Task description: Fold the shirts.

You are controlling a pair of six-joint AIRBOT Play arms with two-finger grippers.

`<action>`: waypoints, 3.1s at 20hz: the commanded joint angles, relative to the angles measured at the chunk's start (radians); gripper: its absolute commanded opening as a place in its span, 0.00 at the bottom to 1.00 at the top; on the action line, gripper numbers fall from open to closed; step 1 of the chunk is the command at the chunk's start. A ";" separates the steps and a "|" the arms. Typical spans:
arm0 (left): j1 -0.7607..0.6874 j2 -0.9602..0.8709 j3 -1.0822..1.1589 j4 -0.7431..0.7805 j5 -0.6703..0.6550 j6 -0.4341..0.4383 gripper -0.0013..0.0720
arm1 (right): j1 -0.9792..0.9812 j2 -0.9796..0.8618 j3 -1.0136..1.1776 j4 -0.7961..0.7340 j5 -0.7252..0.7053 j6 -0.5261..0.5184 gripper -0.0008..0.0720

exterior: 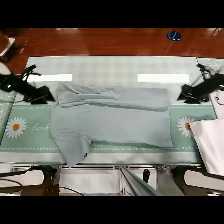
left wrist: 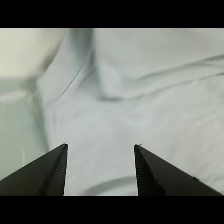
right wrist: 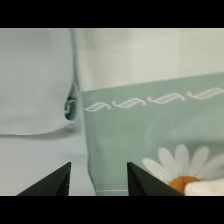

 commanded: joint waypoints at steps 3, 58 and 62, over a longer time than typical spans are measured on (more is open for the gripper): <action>0.279 0.310 -0.475 -0.105 0.083 0.095 0.71 | -0.147 0.405 -0.467 0.235 -0.214 -0.126 0.57; -0.026 0.209 -0.266 -0.344 0.207 0.062 0.04 | 0.070 0.271 -0.383 0.402 -0.229 -0.089 0.05; -0.054 0.028 -0.002 -0.346 0.177 -0.041 0.04 | 0.069 0.070 -0.174 0.424 -0.218 -0.097 0.05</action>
